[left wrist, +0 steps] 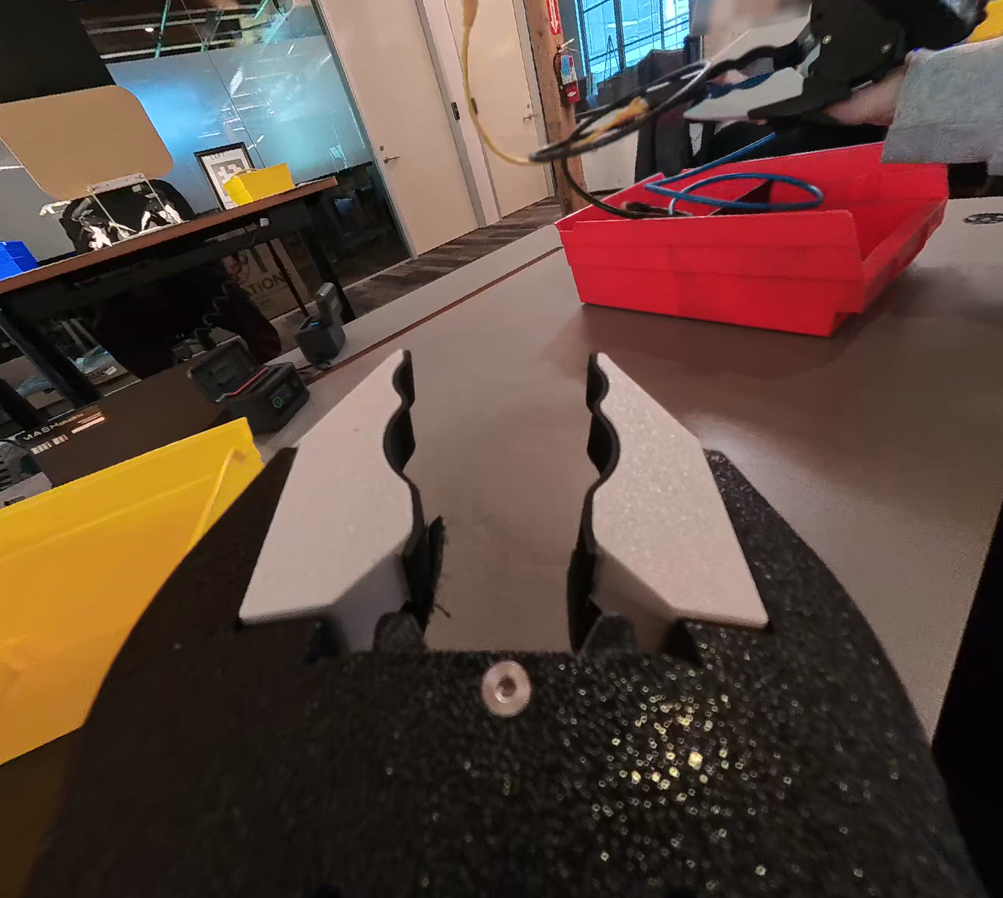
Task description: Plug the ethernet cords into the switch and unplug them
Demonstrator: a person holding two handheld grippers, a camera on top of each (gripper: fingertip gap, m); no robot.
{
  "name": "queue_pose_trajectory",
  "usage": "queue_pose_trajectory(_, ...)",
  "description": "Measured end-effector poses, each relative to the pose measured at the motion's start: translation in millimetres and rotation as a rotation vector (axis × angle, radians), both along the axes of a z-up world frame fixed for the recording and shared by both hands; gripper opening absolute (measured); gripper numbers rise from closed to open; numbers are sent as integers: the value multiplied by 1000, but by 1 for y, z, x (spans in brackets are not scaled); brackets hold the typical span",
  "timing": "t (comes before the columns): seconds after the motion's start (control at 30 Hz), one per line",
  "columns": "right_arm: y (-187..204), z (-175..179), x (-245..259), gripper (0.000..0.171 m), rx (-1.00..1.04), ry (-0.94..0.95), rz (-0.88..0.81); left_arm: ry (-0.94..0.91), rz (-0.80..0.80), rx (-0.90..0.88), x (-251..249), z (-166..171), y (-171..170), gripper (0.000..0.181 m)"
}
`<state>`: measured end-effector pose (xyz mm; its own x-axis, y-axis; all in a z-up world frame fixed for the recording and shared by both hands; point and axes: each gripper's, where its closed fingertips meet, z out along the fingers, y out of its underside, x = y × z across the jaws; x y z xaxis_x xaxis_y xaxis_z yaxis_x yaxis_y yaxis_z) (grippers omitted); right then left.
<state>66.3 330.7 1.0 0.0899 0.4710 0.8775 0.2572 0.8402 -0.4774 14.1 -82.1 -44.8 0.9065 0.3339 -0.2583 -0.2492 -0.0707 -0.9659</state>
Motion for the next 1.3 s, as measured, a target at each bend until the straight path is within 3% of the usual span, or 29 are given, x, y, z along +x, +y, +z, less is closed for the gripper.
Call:
queue_pose_trajectory(0.2, 0, -46, 2, 20, 21, -301, 1, -8, -17, -30, 3, -7, 5, 60)
queue_pose_trajectory(0.5, 2, -112, 5, 21, -140, -791, -46, -11, -30, -67, 6, -14, 9, 59)
queue_pose_trajectory(0.73, 11, -133, 2, 21, -267, -986, -133, -18, -46, -105, 7, -23, 13, 59)
queue_pose_trajectory(0.93, 20, -153, 6, 23, -211, -1244, -242, 0, -59, -155, 11, -31, 18, 58)
queue_pose_trajectory(1.1, 29, -157, 8, 32, -130, -1320, -345, 43, -67, -196, 16, -35, 18, 59)
queue_pose_trajectory(1.17, 40, -150, 14, 42, -74, -1333, -397, 47, -76, -206, 18, -37, 20, 59)
queue_pose_trajectory(1.3, 46, -123, 26, 45, -92, -1334, -413, 41, -92, -225, 19, -42, 23, 58)
